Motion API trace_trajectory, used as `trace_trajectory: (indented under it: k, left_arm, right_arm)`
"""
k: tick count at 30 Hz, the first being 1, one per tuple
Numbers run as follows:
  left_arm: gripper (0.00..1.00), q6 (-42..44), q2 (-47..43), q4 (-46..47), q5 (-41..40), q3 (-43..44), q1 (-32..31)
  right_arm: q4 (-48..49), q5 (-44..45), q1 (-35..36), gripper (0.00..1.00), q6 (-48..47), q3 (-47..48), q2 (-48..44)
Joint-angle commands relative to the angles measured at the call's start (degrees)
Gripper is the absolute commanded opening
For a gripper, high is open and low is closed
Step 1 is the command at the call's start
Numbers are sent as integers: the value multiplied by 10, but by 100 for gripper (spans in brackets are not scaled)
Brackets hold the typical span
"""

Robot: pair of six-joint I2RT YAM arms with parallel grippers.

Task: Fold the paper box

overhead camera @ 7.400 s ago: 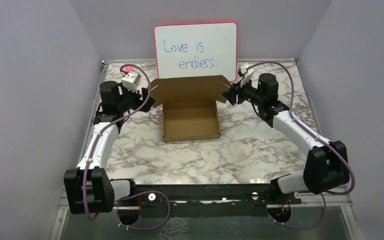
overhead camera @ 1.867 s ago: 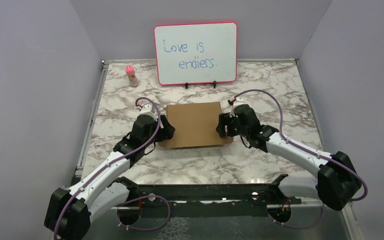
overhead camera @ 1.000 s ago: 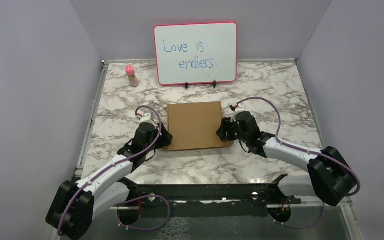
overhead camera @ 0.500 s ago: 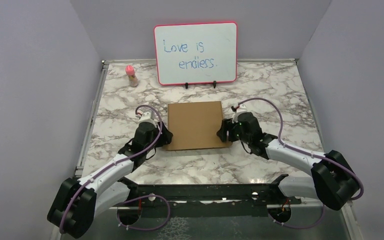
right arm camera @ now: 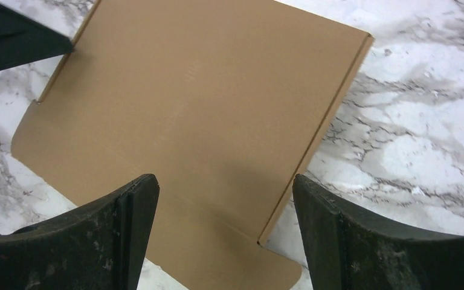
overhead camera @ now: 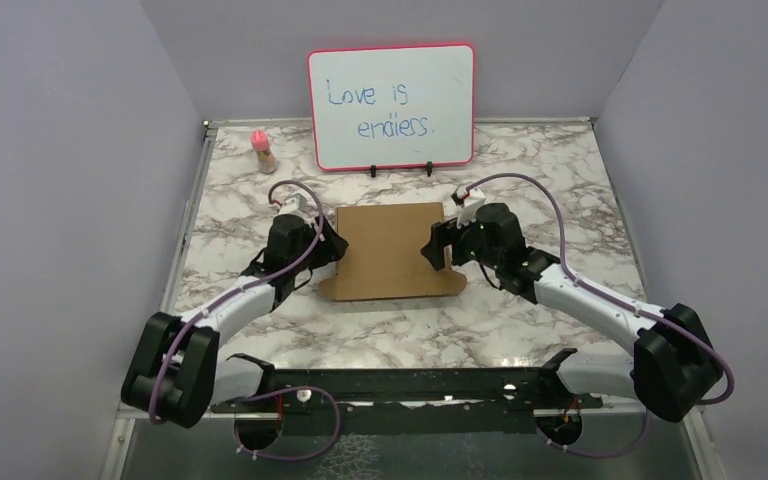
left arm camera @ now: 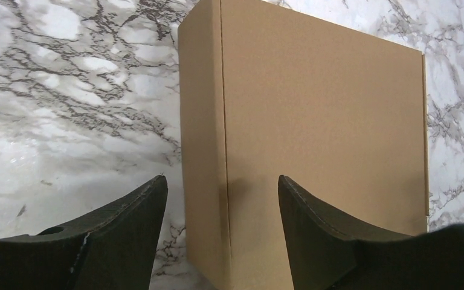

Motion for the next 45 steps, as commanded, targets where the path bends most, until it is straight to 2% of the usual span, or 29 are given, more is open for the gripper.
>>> trace_trajectory:
  k: [1,6,11,14,17,19,24,32,37,40,43,45]
  left_arm:
    - [69,-5,74,49,60,47,7]
    - [69,1,158,61,64,106,13]
    - [68,14,225,60,84,177,32]
    - [69,20,226,37,97,213,44]
    - [73,37,188,0,80,227,48]
    - [78,43,156,-27,69,225,56]
    - [83,31,93,-50,114,176,94]
    - [83,27,90,-59,201,111,100]
    - [78,14,118,-27,230,87,100]
    - [70,7,138,-14,247,84,100]
    - [63,-2,149,-2,258,82,100]
    - [53,-4,150,0,262,82,100]
  right_arm:
    - [-11,-85,-1,86,-43,32,25]
    - [-18,-130,8,86,-73,61,48]
    - [-43,-102,60,86,-121,91,67]
    - [-57,-78,99,86,-164,105,76]
    - [-67,-44,135,86,-210,111,77]
    - [-78,-33,153,99,-238,119,84]
    - [-102,1,191,100,-297,137,112]
    - [-104,14,220,100,-316,157,146]
    - [-103,11,233,100,-328,158,153]
    - [-105,23,242,100,-335,154,162]
    - [-101,71,262,99,-348,148,175]
    - [-98,95,274,99,-356,147,183]
